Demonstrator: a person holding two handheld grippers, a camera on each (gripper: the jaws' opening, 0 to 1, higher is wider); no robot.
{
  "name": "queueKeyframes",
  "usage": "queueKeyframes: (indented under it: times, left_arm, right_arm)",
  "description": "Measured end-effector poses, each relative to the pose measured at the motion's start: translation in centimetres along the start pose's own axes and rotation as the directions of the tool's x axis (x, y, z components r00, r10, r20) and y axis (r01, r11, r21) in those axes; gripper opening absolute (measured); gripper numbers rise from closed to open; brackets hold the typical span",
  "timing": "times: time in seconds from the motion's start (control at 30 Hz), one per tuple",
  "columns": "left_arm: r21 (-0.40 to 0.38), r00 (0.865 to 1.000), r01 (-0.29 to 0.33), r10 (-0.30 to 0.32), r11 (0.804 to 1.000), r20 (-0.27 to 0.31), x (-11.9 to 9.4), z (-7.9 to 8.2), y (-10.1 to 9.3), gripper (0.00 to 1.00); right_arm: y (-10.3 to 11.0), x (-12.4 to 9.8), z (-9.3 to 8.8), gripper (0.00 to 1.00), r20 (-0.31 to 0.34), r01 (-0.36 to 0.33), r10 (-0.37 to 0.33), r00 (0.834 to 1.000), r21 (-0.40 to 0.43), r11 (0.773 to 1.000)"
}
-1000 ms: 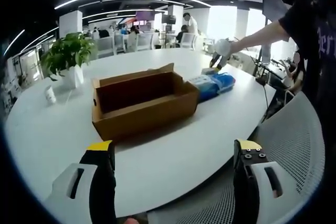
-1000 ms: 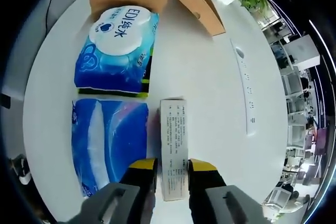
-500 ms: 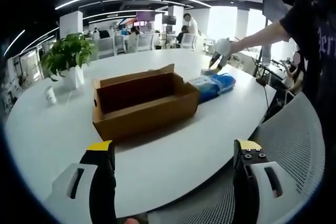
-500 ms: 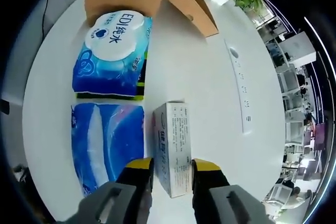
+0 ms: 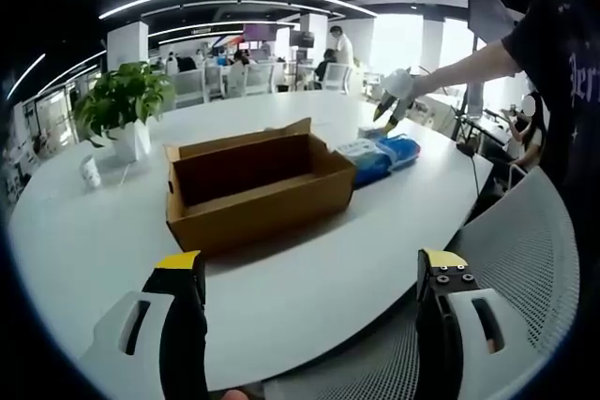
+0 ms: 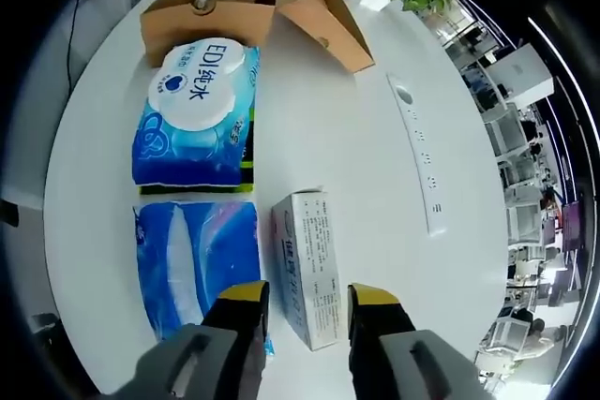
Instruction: Operate the shoe box by opening the lid, removing the specified soft item, and placing it in the target area until the item is outside and the box remains undamaged.
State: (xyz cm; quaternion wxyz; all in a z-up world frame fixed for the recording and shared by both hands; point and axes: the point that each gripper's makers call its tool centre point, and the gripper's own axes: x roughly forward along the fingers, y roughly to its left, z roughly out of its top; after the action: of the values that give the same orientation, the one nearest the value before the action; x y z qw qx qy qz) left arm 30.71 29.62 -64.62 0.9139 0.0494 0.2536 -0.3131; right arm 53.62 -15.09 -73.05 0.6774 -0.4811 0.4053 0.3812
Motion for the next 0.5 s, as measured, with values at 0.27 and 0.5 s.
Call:
queueKeyframes:
  times: [0.27,0.5]
  left_arm:
    - [-0.002,1.000,-0.002,0.002,1.000,0.013,-0.08,0.20,0.16,0.93]
    - [-0.002,1.000,-0.001,0.002,1.000,0.018,-0.12,0.27,0.15,0.93]
  right_arm:
    - [0.11,-0.65,0.31,0.36,0.017,0.010,-0.011,1.000,0.047,0.999]
    - [0.13,-0.96,0.65,0.41,0.039,0.026,-0.029,0.999,0.086,0.996]
